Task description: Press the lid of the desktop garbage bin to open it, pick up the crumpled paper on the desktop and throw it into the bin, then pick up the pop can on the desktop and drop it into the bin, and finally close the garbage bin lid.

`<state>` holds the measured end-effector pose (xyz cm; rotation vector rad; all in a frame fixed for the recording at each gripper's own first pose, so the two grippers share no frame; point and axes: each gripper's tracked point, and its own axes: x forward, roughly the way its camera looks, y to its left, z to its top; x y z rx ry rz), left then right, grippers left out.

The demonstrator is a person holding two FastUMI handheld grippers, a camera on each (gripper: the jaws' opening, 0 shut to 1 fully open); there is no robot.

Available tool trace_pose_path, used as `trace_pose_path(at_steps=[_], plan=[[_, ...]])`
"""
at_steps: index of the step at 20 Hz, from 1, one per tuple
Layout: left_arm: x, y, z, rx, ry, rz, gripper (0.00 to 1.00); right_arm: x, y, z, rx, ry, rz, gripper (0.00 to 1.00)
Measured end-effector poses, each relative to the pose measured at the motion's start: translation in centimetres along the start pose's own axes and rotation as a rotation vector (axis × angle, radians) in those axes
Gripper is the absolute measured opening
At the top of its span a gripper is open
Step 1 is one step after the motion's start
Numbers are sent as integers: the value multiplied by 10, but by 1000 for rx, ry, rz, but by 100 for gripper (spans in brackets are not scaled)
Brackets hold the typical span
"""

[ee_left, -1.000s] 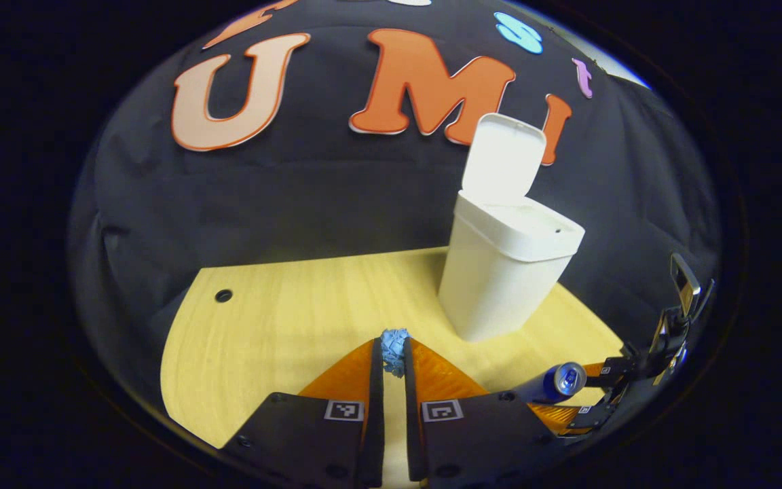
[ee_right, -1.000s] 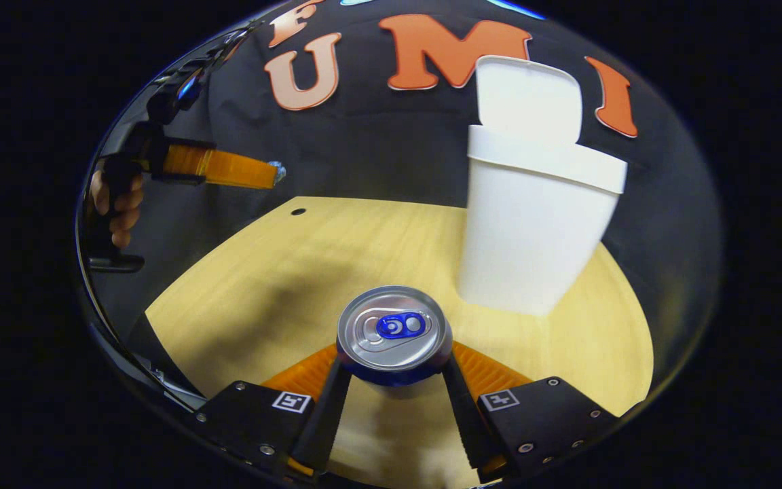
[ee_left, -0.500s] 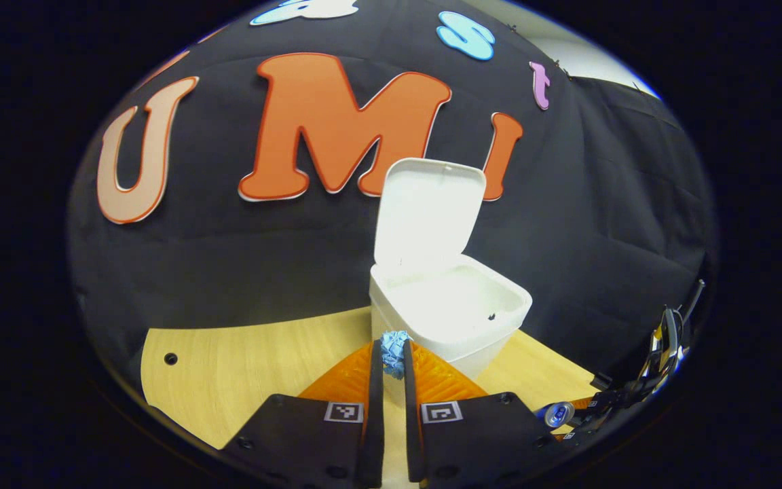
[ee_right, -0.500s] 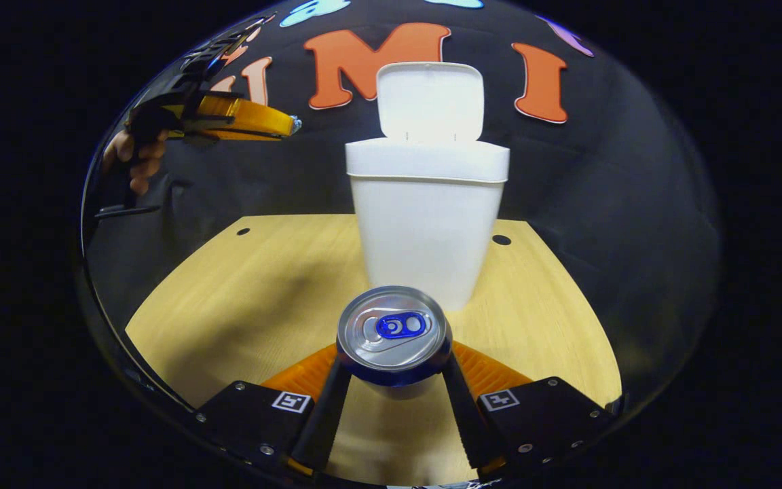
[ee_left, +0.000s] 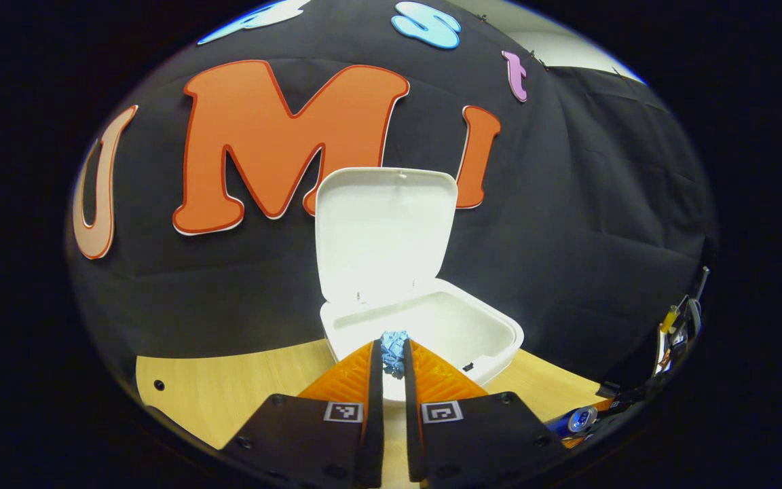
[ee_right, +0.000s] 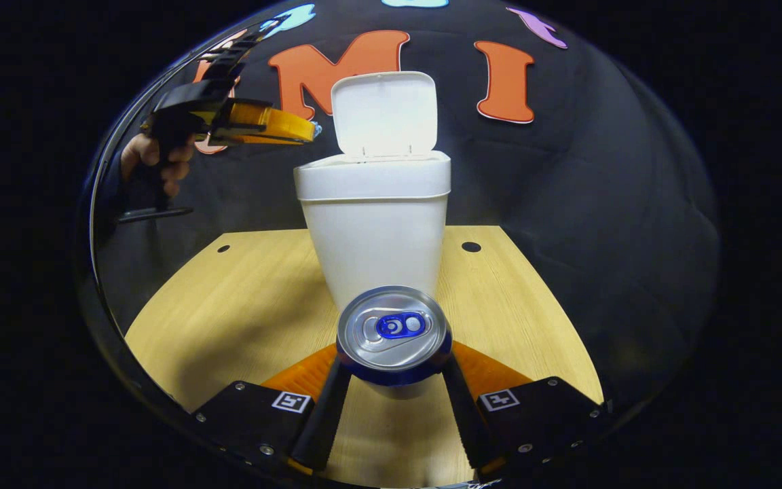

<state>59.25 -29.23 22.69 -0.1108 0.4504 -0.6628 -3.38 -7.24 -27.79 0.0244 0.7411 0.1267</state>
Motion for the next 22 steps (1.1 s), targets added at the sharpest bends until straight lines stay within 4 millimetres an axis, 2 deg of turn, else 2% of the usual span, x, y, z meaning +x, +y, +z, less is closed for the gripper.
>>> trace_pose_path(at_steps=[5, 6, 7, 8, 9, 10, 11, 14, 16, 17, 18, 19, 20, 21, 22], plan=[[10, -10, 3, 27, -21, -3, 29, -1, -8, 29, -15, -46, 25, 75], [8, -12, 5, 39, -27, -4, 37, -3, -11, 34, -16, -57, 26, 75], [8, -12, 5, 50, -28, 6, 39, -5, -13, 40, -18, -63, 29, 75], [8, -13, 4, 53, -23, 7, 50, -9, -17, 44, -18, -75, 30, 75], [5, -13, 5, 54, -29, 15, 55, -9, -18, 52, -23, -86, 34, 75], [2, -12, 5, 49, -37, 20, 67, -10, -19, 59, -28, -99, 37, 75], [-3, -12, 2, 42, -42, 24, 73, -10, -20, 67, -30, -106, 36, 75], [-29, 1, -7, 54, -43, 47, 92, -13, -18, 93, -39, -132, 35, 75], [-52, 12, -14, 58, -44, 63, 91, -18, -16, 111, -46, -157, 21, 75], [-62, 21, -19, 59, -44, 78, 93, -19, -14, 122, -45, -173, 17, 76], [-75, 32, -24, 53, -46, 97, 92, -19, -10, 134, -43, -188, 17, 76], [-87, 41, -29, 43, -48, 116, 92, -25, -8, 135, -43, -205, 16, 75], [-100, 53, -34, 33, -45, 134, 93, -24, -6, 148, -43, -224, 10, 75], [-111, 64, -41, 22, -38, 153, 92, -24, -3, 162, -45, -241, 8, 70], [-123, 76, -46, 12, -35, 173, 93, -23, 1, 174, -46, -259, 10, 75]])
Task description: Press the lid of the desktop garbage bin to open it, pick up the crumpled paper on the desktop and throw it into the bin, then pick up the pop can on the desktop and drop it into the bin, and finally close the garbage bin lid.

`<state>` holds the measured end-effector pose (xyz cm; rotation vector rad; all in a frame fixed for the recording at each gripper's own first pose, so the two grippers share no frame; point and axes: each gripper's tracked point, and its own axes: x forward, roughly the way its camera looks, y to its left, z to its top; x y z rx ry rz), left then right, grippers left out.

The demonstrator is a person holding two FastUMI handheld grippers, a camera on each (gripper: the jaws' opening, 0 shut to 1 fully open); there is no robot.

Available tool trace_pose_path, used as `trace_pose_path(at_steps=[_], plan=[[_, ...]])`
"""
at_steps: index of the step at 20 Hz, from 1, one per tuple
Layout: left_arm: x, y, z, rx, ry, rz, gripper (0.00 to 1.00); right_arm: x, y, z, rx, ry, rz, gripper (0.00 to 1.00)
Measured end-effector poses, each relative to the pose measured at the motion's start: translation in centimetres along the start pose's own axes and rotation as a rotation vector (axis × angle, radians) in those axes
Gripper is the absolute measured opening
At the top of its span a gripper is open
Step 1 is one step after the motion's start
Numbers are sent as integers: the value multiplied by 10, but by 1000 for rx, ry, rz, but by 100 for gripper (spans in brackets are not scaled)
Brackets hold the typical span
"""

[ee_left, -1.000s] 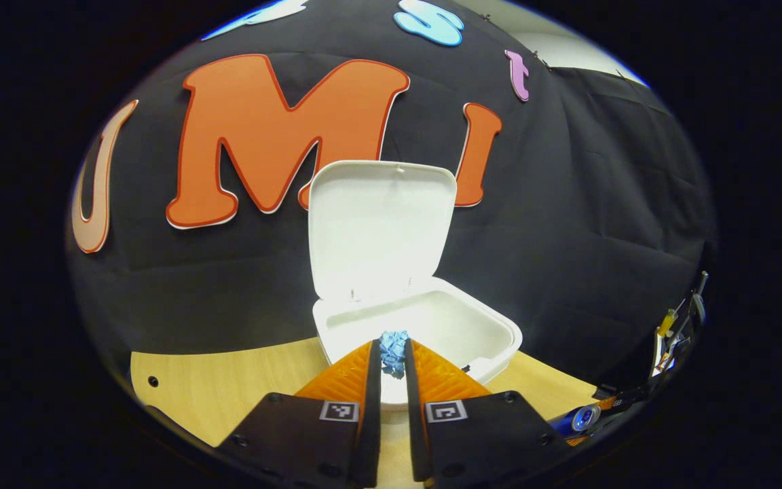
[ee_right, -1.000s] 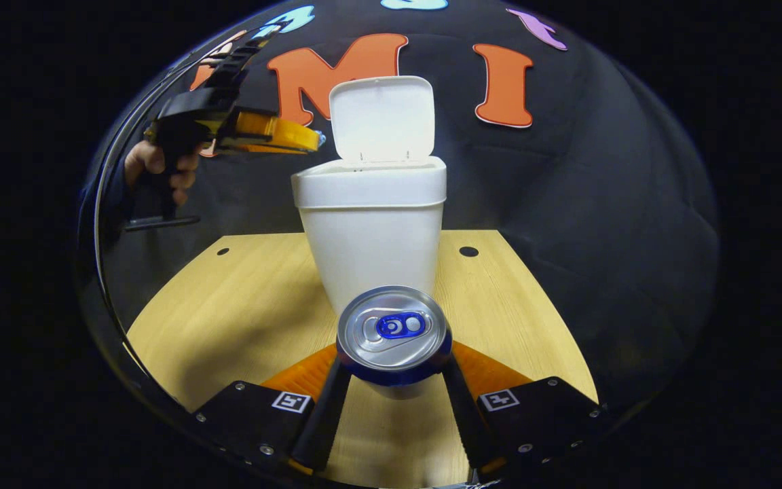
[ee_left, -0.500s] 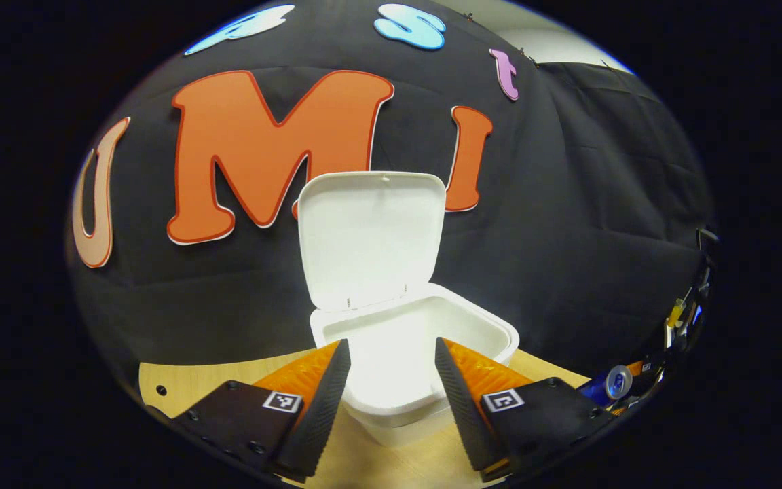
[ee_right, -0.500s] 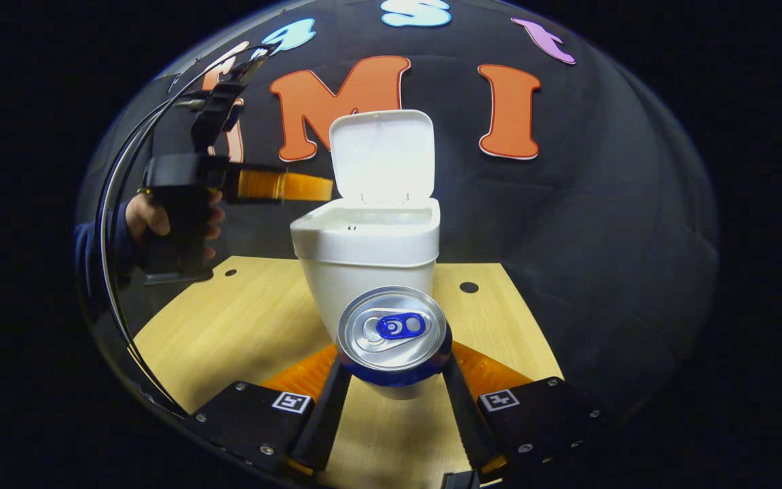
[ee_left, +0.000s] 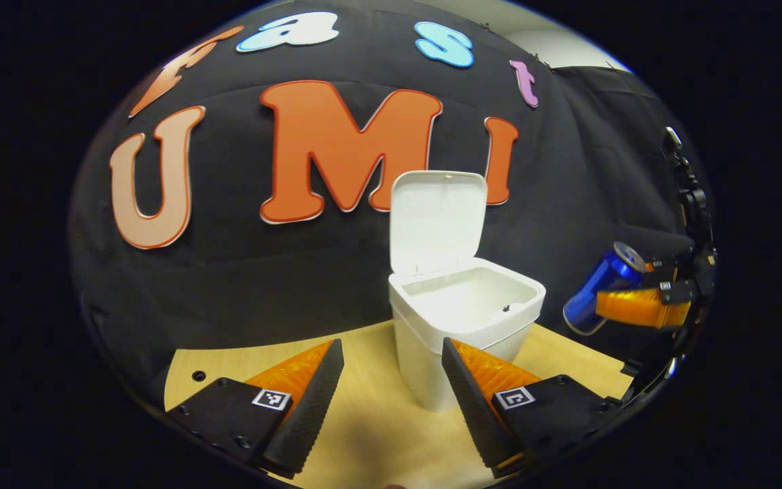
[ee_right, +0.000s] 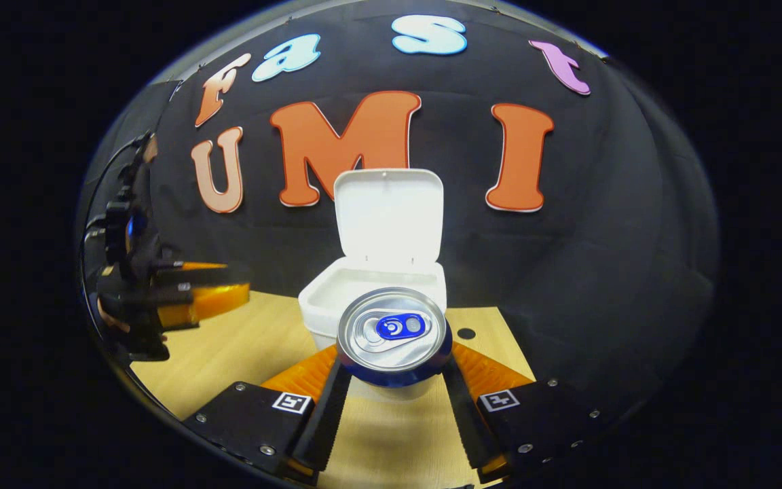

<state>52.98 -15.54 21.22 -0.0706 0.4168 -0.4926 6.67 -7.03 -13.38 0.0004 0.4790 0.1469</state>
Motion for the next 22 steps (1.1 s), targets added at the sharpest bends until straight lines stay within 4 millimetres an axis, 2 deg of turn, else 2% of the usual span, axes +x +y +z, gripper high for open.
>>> trace_pose_path(at_steps=[4, 6, 10, 11, 12, 16, 22], plan=[[-33, 50, -15, 14, 7, 106, 93, 21, 10, 35, -19, -47, 1, 75], [-49, 67, -22, 4, 13, 146, 93, 28, 12, 45, -31, -69, 4, 75], [-77, 96, -45, -53, 36, 221, 93, 63, 24, 67, -45, -99, 9, 75], [-86, 104, -51, -68, 44, 242, 94, 71, 27, 69, -43, -101, 15, 80], [-94, 113, -56, -80, 48, 267, 94, 79, 29, 70, -41, -99, 19, 75], [-120, 144, -80, -135, 84, 376, 94, 112, 32, 58, -56, -71, 7, 75], [-156, 167, -103, -194, 115, 496, 94, 150, 46, 34, -29, -6, 30, 76]])
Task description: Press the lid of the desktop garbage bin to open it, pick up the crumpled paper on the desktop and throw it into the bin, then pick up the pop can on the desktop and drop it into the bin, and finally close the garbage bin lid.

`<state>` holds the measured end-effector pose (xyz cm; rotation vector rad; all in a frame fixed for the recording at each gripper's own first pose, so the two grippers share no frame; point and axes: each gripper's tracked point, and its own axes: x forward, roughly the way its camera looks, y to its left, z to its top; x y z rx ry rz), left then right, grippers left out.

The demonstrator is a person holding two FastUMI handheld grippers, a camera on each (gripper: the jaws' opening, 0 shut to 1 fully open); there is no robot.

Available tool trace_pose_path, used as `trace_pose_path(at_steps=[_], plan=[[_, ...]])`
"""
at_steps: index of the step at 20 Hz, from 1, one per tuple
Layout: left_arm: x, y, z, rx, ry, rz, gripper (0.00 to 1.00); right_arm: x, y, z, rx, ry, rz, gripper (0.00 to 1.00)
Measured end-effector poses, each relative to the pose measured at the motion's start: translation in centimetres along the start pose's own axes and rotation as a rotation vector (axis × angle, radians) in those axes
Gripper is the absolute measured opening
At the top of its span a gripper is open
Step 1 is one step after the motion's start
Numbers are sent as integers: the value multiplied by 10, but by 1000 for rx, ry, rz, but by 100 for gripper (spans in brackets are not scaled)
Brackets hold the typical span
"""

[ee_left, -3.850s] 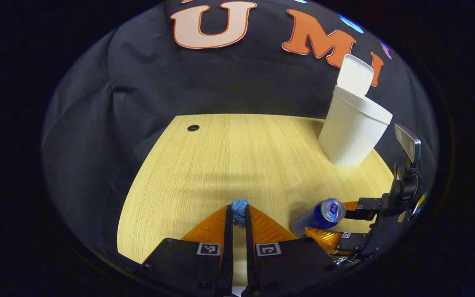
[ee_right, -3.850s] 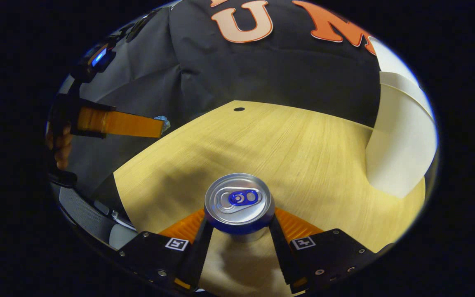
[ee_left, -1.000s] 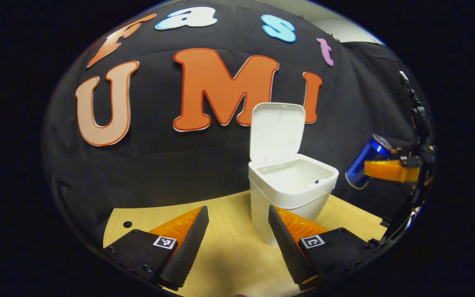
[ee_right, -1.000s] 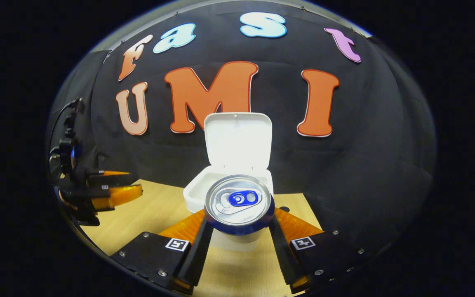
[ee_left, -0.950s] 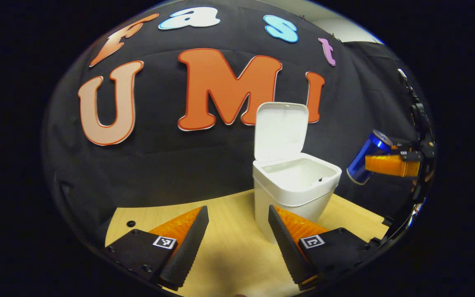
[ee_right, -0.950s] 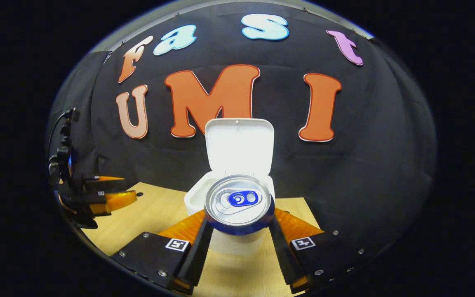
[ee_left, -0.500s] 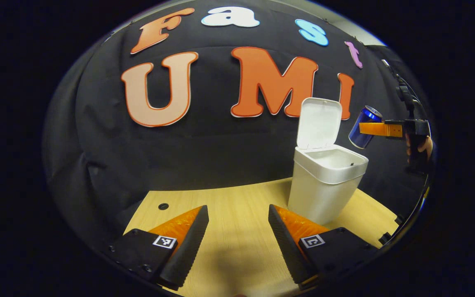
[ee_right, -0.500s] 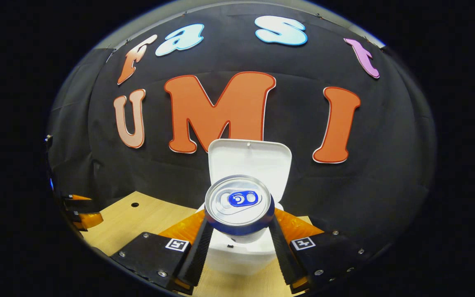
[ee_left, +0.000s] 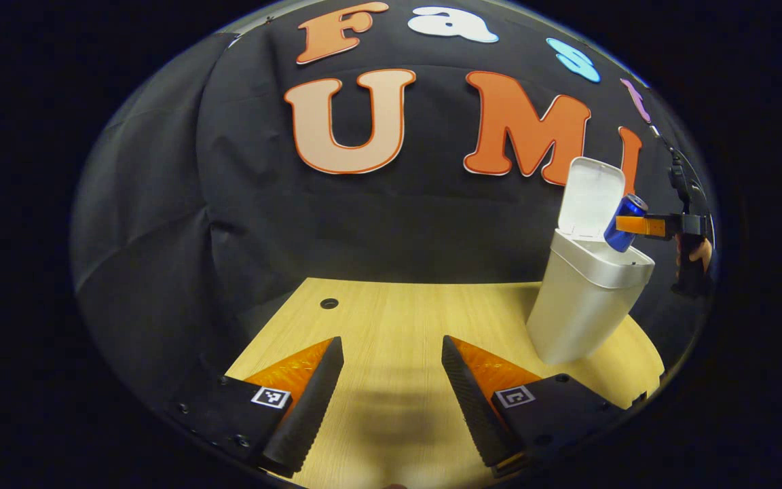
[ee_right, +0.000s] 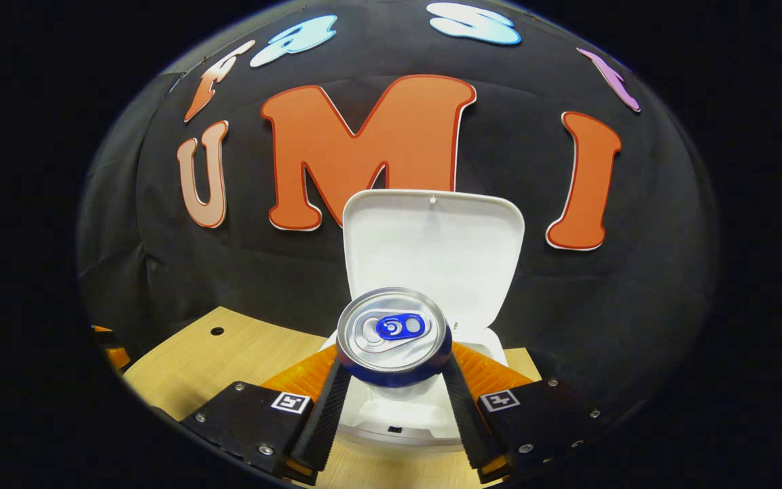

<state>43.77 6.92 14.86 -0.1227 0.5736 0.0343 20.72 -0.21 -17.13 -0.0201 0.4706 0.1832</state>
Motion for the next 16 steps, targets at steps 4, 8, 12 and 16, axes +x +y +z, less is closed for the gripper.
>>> trace_pose_path(at_steps=[4, 8, 12, 16], plan=[[-8, 13, -9, -17, 9, 44, 93, 17, 4, -22, 30, 66, -5, 76], [-17, 23, -17, -26, 18, 72, 94, 20, 7, -32, 31, 107, 0, 80], [-19, 20, -24, -21, 32, 71, 92, 18, 7, -31, 26, 121, 5, 82], [-17, 17, -26, -17, 37, 62, 92, 12, 3, -9, 6, 94, 5, 82]])
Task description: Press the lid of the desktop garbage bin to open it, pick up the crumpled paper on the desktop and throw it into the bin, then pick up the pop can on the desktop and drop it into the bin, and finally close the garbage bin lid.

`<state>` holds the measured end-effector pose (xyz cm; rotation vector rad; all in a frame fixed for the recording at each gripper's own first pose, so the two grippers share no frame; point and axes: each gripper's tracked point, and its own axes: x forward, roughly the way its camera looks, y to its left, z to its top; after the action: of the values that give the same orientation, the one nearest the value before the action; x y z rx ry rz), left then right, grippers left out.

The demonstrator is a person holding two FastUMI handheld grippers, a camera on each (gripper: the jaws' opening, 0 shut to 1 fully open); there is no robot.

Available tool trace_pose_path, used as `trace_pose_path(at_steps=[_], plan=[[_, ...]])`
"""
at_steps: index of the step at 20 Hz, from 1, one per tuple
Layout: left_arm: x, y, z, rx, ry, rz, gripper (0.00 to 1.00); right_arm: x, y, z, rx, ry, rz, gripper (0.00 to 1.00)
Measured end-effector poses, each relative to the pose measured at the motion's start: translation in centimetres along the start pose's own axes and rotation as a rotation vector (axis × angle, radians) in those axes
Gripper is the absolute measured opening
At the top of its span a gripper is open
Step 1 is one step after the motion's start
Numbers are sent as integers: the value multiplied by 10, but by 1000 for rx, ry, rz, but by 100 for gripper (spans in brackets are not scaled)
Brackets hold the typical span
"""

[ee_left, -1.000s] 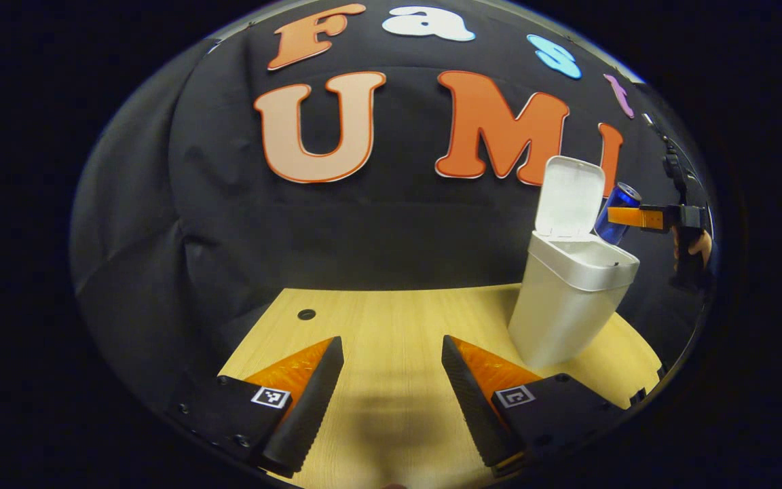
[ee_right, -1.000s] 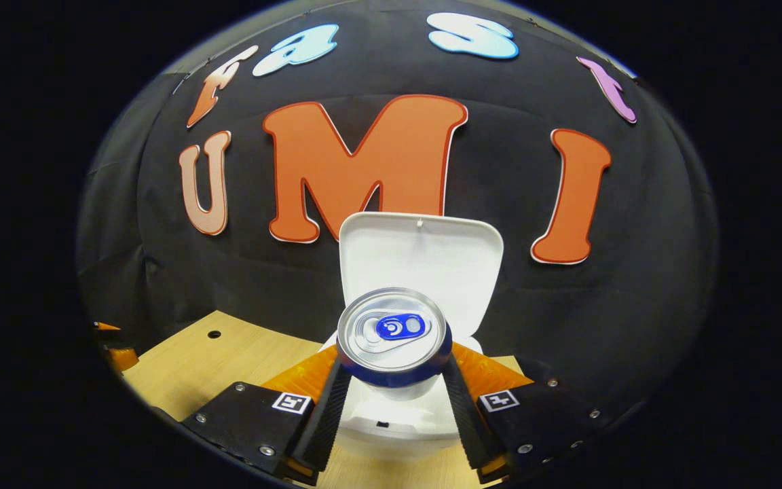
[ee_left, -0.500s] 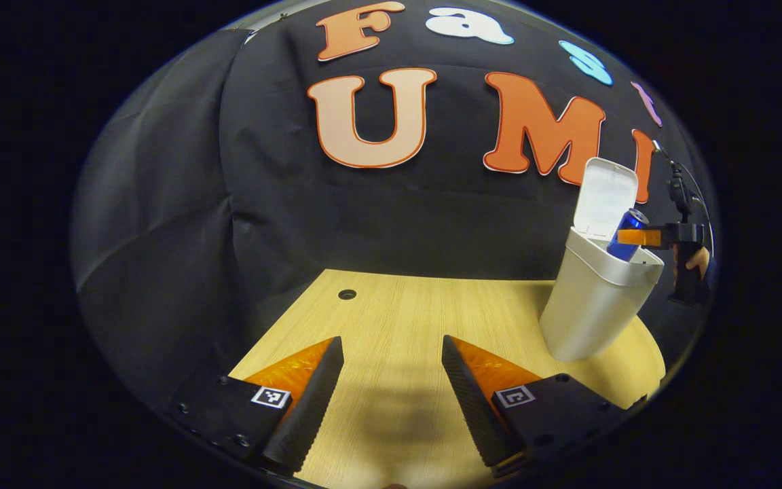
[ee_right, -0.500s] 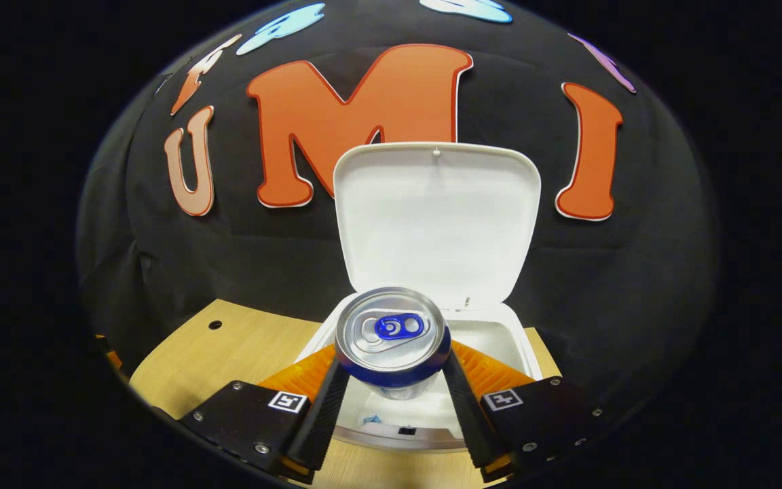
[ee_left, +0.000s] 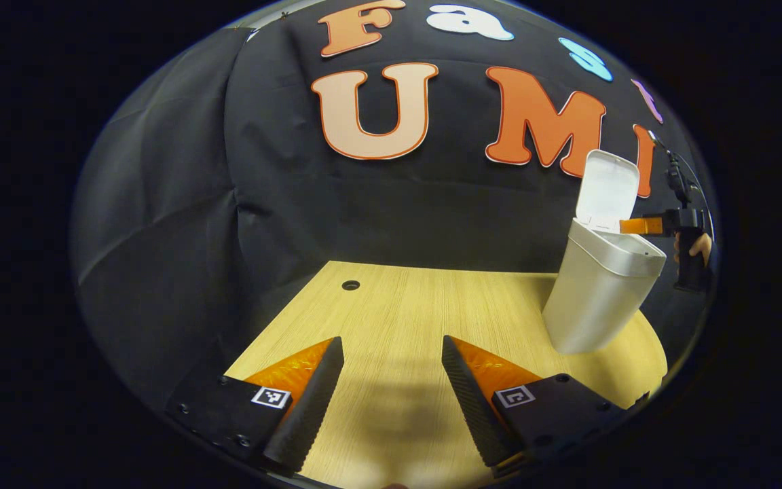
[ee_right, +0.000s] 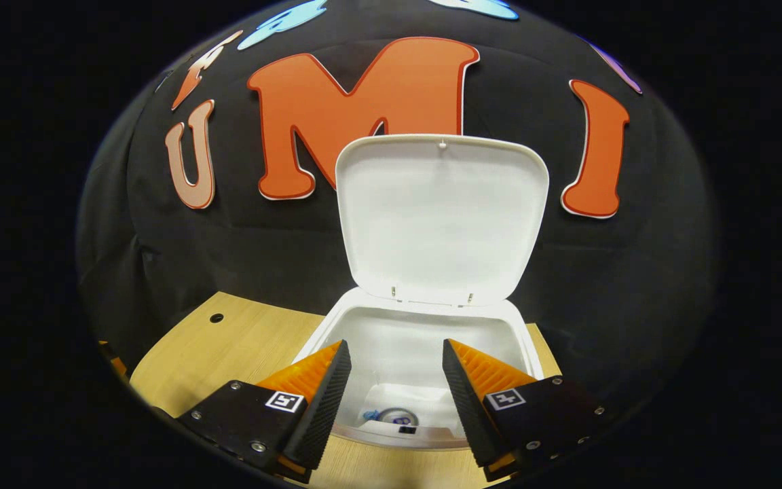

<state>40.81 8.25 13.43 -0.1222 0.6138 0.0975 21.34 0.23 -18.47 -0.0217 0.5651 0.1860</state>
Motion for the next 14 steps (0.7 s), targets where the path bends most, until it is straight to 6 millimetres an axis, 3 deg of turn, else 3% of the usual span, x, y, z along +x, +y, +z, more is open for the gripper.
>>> trace_pose_path(at_steps=[14], plan=[[-2, 21, -16, -29, 27, 46, 92, -16, -19, 156, -82, -233, -43, 82]])
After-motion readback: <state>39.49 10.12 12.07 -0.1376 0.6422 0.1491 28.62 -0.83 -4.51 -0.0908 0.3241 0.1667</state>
